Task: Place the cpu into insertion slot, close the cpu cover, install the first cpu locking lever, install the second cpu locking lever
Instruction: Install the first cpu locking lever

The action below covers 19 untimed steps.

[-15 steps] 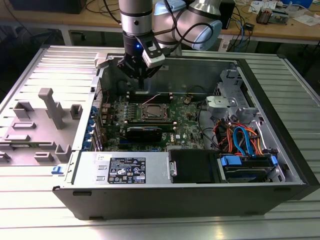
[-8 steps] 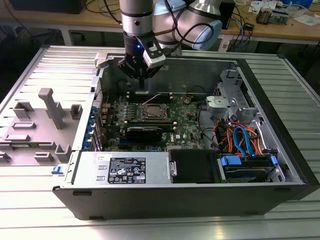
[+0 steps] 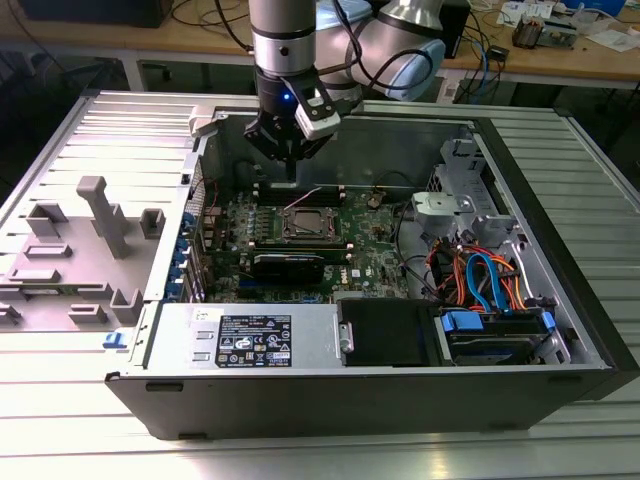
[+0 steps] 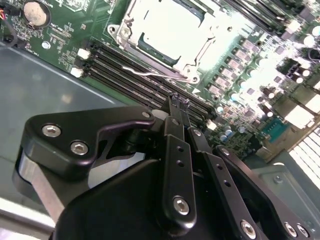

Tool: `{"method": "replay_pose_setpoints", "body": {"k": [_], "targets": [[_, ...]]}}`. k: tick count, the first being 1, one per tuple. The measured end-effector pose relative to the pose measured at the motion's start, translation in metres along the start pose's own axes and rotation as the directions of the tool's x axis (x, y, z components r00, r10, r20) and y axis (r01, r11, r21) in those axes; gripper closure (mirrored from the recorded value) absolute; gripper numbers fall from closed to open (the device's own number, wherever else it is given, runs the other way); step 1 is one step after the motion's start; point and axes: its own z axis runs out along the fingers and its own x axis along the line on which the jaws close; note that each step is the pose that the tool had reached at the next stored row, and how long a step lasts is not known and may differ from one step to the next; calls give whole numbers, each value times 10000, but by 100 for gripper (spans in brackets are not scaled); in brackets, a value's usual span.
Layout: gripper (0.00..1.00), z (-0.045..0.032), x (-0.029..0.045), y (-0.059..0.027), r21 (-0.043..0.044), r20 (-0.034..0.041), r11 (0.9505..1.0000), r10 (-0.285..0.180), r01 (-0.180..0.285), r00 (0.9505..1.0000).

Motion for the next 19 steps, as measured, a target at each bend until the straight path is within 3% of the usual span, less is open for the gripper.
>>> {"method": "replay_pose_setpoints", "body": {"k": [10,14,19], "targets": [[89,139,-69,-2,-1,1,10000,-94,94,10000],[89,158,-87,-2,154,-4,9998,-103,103,9999],[89,180,-132,-3,164,-5,9998,96,-96,10000]]}}
